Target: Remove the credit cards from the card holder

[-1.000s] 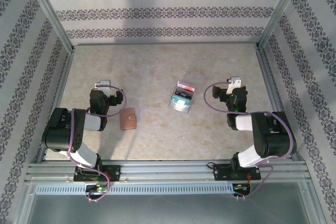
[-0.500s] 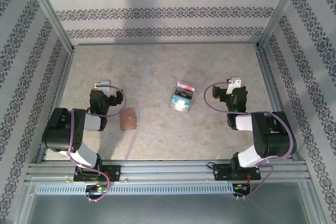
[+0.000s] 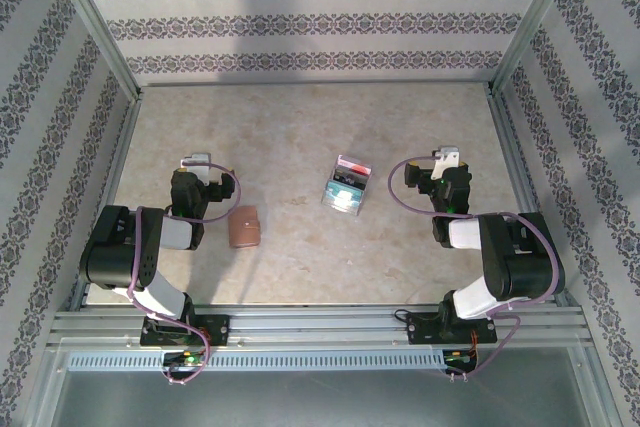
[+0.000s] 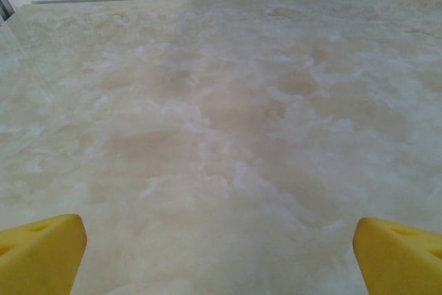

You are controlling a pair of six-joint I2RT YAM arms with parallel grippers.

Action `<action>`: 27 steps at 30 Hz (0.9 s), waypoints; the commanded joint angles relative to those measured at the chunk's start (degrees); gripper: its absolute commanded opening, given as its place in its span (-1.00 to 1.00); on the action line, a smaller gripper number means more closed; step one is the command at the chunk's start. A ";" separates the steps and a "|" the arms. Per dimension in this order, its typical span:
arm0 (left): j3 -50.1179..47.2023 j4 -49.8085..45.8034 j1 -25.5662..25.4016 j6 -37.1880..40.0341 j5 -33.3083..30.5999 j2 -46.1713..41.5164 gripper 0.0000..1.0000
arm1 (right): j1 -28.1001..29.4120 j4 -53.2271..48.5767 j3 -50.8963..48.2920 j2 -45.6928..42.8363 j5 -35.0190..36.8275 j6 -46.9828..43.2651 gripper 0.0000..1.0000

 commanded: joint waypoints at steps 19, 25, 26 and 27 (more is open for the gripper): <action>2.41 -11.49 0.65 -1.39 -4.11 -10.19 0.99 | -0.29 -3.61 0.38 -5.51 1.72 0.98 0.96; 4.59 -24.03 0.60 -7.85 -7.51 -18.53 0.99 | -0.16 -9.65 1.47 -10.43 3.63 1.44 0.96; 5.76 -27.67 0.60 -10.00 -7.40 -19.72 0.99 | -0.04 -12.05 1.81 -11.48 4.43 1.93 0.96; 6.74 -30.87 0.61 -11.87 -6.80 -20.56 0.99 | -0.03 -13.98 2.10 -12.58 5.31 2.60 0.96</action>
